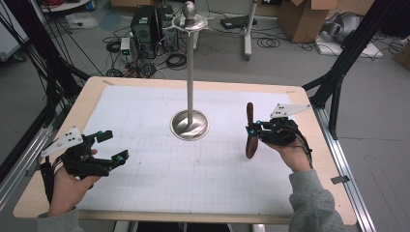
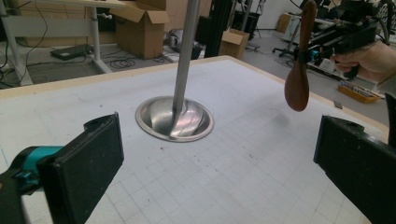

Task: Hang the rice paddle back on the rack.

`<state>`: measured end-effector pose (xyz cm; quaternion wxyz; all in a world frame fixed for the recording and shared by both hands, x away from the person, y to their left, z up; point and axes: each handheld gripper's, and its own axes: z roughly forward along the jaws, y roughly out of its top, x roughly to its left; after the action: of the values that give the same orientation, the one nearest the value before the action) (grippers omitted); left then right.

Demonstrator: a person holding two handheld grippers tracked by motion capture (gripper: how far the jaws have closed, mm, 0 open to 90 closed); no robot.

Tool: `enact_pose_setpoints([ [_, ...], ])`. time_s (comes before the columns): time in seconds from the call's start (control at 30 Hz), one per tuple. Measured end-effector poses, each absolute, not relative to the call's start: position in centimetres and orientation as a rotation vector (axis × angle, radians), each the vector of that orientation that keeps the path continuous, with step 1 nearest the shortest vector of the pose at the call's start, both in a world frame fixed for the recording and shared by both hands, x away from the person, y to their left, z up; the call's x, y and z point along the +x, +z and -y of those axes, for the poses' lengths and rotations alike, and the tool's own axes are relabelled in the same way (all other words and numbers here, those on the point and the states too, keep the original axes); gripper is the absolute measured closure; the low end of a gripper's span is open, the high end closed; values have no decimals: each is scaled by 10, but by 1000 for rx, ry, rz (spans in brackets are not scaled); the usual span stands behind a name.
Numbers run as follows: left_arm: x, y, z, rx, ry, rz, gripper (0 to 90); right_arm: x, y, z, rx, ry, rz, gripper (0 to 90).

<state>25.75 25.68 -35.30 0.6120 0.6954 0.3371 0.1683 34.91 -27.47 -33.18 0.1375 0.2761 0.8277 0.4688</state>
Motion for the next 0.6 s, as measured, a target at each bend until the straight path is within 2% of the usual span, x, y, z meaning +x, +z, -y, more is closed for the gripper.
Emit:
enact_pose_setpoints([
  [0.6, 257, -353, -259, 1600, 393, -780, 20, 349, -321, 261, 755, 1556, -2218, 772],
])
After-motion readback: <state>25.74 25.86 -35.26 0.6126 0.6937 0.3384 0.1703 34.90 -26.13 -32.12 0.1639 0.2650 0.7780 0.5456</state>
